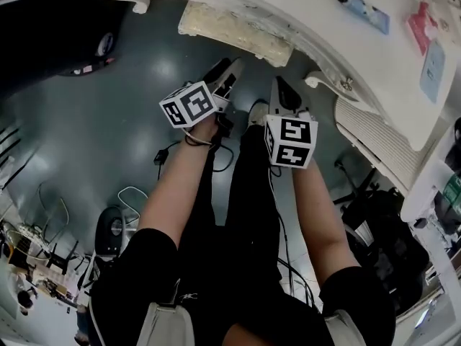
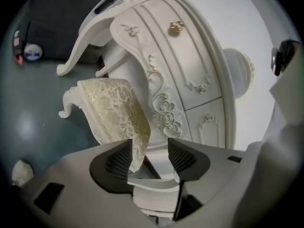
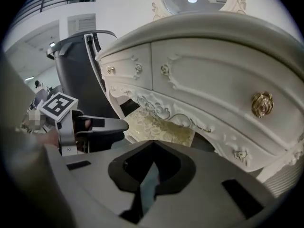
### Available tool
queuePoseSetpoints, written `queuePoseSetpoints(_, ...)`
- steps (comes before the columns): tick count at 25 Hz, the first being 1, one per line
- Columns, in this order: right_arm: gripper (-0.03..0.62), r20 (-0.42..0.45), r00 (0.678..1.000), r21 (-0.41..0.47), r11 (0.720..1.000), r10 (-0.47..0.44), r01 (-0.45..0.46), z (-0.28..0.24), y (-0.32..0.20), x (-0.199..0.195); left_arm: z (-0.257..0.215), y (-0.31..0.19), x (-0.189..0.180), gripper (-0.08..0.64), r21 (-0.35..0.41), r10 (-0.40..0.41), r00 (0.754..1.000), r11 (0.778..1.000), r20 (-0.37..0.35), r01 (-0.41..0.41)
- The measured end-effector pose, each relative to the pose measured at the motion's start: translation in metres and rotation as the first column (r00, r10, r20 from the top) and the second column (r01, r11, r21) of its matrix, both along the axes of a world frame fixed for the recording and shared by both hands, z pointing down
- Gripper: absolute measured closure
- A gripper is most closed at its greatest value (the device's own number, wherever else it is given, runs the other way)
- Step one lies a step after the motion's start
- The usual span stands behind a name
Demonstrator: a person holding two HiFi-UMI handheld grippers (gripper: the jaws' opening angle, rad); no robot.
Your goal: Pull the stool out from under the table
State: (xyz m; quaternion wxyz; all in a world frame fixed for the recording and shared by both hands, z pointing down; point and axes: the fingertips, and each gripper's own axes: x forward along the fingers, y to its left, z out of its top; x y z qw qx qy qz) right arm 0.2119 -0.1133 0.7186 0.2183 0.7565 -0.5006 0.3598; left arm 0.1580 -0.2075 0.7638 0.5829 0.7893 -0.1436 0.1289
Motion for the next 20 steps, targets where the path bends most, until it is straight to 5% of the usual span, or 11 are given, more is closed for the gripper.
queuePoseSetpoints(4,0.588,-0.010,1.000,-0.039,0.999,-0.011,0.010,0.028,0.014,0.017,0.047,-0.009,0.011,0.289,-0.090,-0.108,0.993,0.990,-0.035,0.105)
queuePoseSetpoints(10,0.588,0.018,0.999,-0.062,0.998,-0.031,0.032,0.036,0.028,0.026,0.108,-0.029,0.022,0.170,-0.195,-0.270,0.962,0.946,-0.030,0.259)
queuePoseSetpoints(20,0.588,0.064,0.996,-0.045,0.997,-0.056,0.059,0.045,0.026,0.022,0.148,-0.039,0.050,0.196,-0.171,-0.219,0.972,0.958,0.084,0.230)
